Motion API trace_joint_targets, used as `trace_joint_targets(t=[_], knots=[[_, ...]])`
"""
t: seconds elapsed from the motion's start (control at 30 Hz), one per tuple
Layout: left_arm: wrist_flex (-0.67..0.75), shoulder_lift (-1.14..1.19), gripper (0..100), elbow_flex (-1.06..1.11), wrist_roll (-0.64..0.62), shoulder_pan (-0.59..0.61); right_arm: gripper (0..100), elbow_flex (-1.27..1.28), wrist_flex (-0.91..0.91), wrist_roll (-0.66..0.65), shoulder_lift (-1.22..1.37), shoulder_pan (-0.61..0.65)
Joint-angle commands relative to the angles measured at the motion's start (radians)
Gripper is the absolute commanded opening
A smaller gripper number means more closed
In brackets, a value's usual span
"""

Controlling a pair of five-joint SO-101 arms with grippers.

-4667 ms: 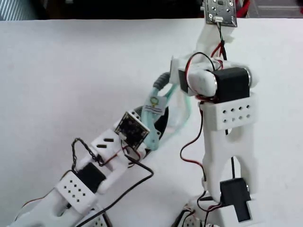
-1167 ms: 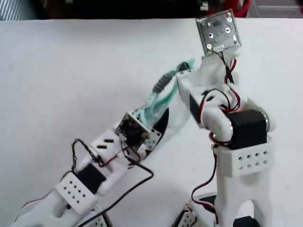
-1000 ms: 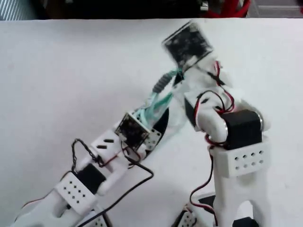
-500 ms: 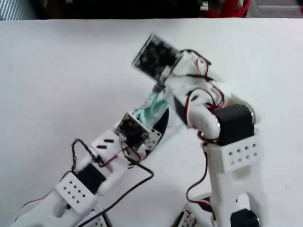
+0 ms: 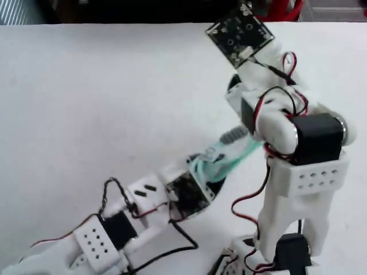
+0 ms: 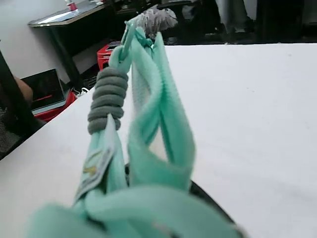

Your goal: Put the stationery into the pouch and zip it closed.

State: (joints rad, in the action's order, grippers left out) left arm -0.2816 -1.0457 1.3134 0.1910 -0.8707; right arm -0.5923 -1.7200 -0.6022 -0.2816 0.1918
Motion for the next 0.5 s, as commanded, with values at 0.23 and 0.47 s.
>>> trace_joint_targets(t=[0.23, 0.47], knots=[[-0.109, 0.036, 3, 0.012, 0.230, -0.107, 17.8, 0.414, -0.007, 0.034, -0.280, -0.107], [-0.133, 0.030, 2, -0.031, 0.471, 0.105, 17.6, 0.600, -0.007, -0.037, -0.398, -0.113]])
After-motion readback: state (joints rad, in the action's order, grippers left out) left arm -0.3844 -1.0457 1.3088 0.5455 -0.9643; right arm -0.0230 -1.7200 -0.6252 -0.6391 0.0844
